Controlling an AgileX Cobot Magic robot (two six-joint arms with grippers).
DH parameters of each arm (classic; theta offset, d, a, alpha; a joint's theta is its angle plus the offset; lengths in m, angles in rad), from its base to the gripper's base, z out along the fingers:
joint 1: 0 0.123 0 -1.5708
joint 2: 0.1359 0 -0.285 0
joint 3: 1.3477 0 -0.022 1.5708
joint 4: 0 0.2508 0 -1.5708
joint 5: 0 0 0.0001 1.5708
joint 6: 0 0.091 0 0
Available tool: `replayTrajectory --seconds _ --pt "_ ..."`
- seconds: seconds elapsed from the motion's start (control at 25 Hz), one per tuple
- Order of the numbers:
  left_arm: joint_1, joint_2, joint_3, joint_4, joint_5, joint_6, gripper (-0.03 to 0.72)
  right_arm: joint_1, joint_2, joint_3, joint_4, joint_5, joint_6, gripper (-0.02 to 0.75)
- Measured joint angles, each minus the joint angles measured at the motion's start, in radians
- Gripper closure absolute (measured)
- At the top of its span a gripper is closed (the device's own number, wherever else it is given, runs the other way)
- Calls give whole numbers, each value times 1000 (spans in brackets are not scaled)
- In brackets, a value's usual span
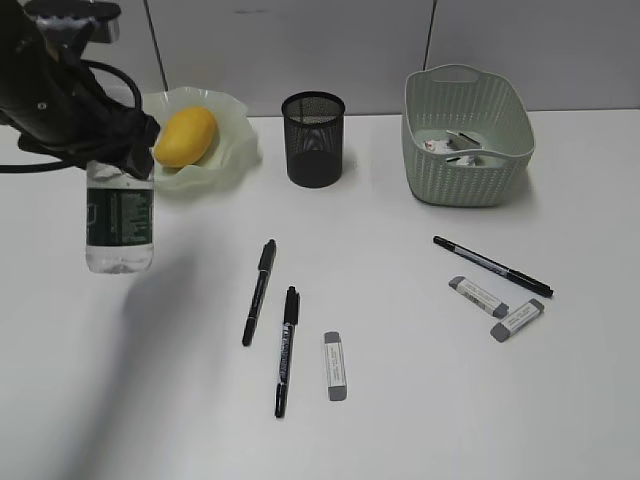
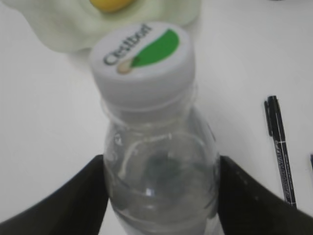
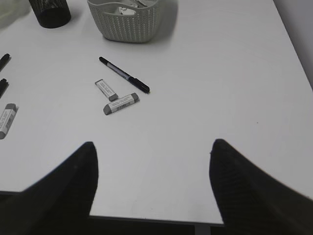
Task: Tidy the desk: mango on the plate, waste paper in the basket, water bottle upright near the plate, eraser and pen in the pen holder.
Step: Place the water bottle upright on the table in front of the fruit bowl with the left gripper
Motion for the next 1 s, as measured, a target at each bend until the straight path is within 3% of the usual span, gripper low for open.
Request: replayTrajectory --seconds 0.2,0.36,0.8,1.0 --pt "0 -102 26 36 -56 0 200 0 0 0 0 0 0 176" --pt "0 -189 133 48 -179 0 201 0 0 0 0 0 0 176" --pt "17 -320 627 132 -948 0 201 0 0 0 0 0 0 176" --pt "80 -258 683 132 -1178 45 201 0 0 0 0 0 0 176"
